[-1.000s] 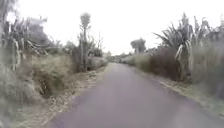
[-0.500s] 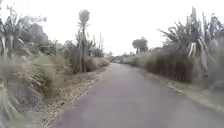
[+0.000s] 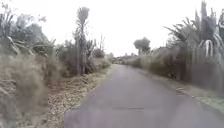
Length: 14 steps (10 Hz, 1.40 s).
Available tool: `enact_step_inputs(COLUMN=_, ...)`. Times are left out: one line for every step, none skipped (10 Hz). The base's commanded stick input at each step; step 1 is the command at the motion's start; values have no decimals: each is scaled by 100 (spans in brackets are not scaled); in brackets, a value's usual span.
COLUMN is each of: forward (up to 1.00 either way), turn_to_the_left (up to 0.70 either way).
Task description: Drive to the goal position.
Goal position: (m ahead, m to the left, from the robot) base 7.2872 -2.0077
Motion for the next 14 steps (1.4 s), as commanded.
enact_step_inputs(forward=100, turn_to_the_left=0)
enact_step_inputs(forward=100, turn_to_the_left=0)
enact_step_inputs(forward=100, turn_to_the_left=0)
enact_step_inputs(forward=100, turn_to_the_left=0)
enact_step_inputs(forward=100, turn_to_the_left=0)
enact_step_inputs(forward=100, turn_to_the_left=0)
enact_step_inputs(forward=100, turn_to_the_left=0)
enact_step_inputs(forward=100, turn_to_the_left=0)
enact_step_inputs(forward=100, turn_to_the_left=0)
enact_step_inputs(forward=100, turn_to_the_left=0)
enact_step_inputs(forward=100, turn_to_the_left=0)
enact_step_inputs(forward=100, turn_to_the_left=0)
enact_step_inputs(forward=100, turn_to_the_left=0)
enact_step_inputs(forward=100, turn_to_the_left=0)
